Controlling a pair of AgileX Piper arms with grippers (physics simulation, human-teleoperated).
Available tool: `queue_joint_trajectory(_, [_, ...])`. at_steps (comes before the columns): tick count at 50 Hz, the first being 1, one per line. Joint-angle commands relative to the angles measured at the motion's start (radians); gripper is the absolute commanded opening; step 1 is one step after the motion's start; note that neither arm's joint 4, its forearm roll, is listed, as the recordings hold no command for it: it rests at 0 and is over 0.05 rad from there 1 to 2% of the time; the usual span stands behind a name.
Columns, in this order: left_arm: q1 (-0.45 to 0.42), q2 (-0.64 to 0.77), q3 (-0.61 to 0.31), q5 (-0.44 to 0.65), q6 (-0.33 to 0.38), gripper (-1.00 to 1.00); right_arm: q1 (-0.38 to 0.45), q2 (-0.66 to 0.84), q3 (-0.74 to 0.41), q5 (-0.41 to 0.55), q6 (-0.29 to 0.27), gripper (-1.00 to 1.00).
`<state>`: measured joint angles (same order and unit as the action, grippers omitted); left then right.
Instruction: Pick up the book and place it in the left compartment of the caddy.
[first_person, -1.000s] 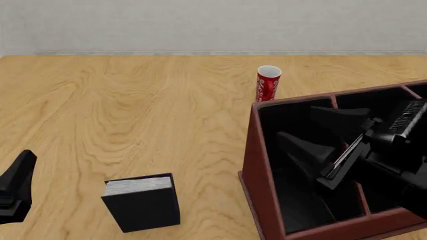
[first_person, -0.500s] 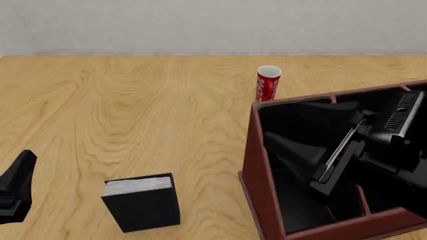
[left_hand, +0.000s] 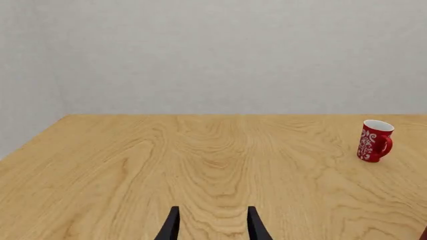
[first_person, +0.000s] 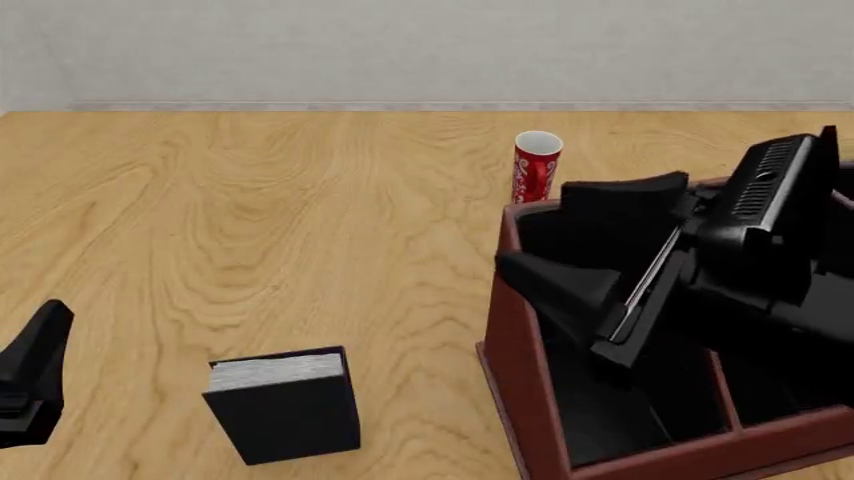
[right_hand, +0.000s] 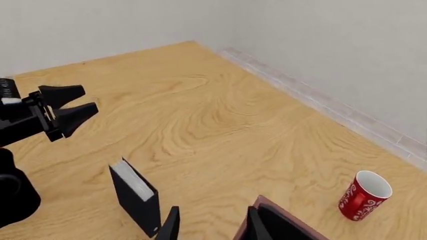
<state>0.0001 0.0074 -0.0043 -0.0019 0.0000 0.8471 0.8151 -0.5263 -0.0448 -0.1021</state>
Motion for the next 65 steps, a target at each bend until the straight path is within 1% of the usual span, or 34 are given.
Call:
queue_joint_trajectory(1, [0.0, 0.0, 0.0, 0.0, 0.0, 1.0, 0.002, 0.067, -0.099, 0.092, -0.038, 1.0])
queue_joint_trajectory(4, [0.0, 0.0, 0.0, 0.0, 0.0, 1.0, 0.008, 0.08, -0.122, 0.117, -0.044, 1.0])
queue_joint_trajectory(5, [0.0, 0.0, 0.0, 0.0, 0.0, 1.0, 0.013, 0.091, -0.147, 0.146, -0.048, 1.0])
queue_joint_trajectory(6, [0.0, 0.0, 0.0, 0.0, 0.0, 1.0, 0.013, 0.091, -0.148, 0.146, -0.048, 1.0])
queue_joint_trajectory(7, [0.0, 0.0, 0.0, 0.0, 0.0, 1.0, 0.019, 0.104, -0.177, 0.177, -0.045, 1.0])
queue_joint_trajectory(12, [0.0, 0.0, 0.0, 0.0, 0.0, 1.0, 0.036, 0.125, -0.219, 0.222, -0.047, 1.0])
queue_joint_trajectory(13, [0.0, 0.0, 0.0, 0.0, 0.0, 1.0, 0.04, 0.134, -0.229, 0.231, -0.058, 1.0])
queue_joint_trajectory(22, [0.0, 0.0, 0.0, 0.0, 0.0, 1.0, 0.072, 0.186, -0.304, 0.31, -0.04, 1.0])
queue_joint_trajectory(24, [0.0, 0.0, 0.0, 0.0, 0.0, 1.0, 0.072, 0.19, -0.312, 0.318, -0.043, 1.0])
queue_joint_trajectory(25, [0.0, 0.0, 0.0, 0.0, 0.0, 1.0, 0.078, 0.208, -0.332, 0.342, -0.036, 1.0])
queue_joint_trajectory(28, [0.0, 0.0, 0.0, 0.0, 0.0, 1.0, 0.077, 0.214, -0.345, 0.353, -0.042, 1.0])
queue_joint_trajectory(29, [0.0, 0.0, 0.0, 0.0, 0.0, 1.0, 0.09, 0.225, -0.364, 0.381, -0.032, 1.0])
queue_joint_trajectory(40, [0.0, 0.0, 0.0, 0.0, 0.0, 1.0, 0.114, 0.275, -0.455, 0.48, -0.03, 1.0])
queue_joint_trajectory(45, [0.0, 0.0, 0.0, 0.0, 0.0, 1.0, 0.136, 0.299, -0.5, 0.528, -0.016, 1.0])
queue_joint_trajectory(54, [0.0, 0.0, 0.0, 0.0, 0.0, 1.0, 0.143, 0.361, -0.575, 0.605, -0.04, 1.0])
queue_joint_trajectory(55, [0.0, 0.0, 0.0, 0.0, 0.0, 1.0, 0.138, 0.369, -0.586, 0.613, -0.05, 1.0])
queue_joint_trajectory(59, [0.0, 0.0, 0.0, 0.0, 0.0, 1.0, 0.127, 0.408, -0.635, 0.649, -0.055, 1.0])
queue_joint_trajectory(63, [0.0, 0.0, 0.0, 0.0, 0.0, 1.0, 0.128, 0.424, -0.658, 0.668, -0.063, 1.0])
queue_joint_trajectory(65, [0.0, 0.0, 0.0, 0.0, 0.0, 1.0, 0.122, 0.448, -0.673, 0.682, -0.075, 1.0])
